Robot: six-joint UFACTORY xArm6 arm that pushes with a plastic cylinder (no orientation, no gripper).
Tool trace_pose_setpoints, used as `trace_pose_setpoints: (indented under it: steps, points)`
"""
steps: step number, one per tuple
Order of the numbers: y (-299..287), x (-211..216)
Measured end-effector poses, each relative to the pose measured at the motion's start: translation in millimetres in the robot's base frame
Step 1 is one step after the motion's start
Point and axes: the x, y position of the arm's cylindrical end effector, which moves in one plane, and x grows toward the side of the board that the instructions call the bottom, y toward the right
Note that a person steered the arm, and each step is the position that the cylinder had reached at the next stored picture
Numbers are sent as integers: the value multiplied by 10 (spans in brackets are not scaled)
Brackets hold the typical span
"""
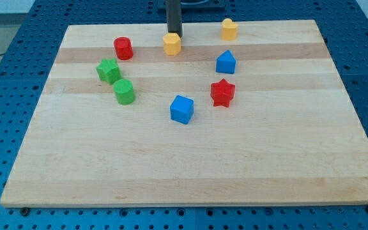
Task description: Move the yellow hexagon diagonal to the yellow heart
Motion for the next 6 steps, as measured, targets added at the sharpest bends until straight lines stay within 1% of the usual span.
trace_pose_setpoints:
  steps: [1,2,3,4,5,6]
  points:
    - [235,162]
    - [937,302]
    - [564,840]
    - [-170,922]
    - [-258,623]
    - [33,558]
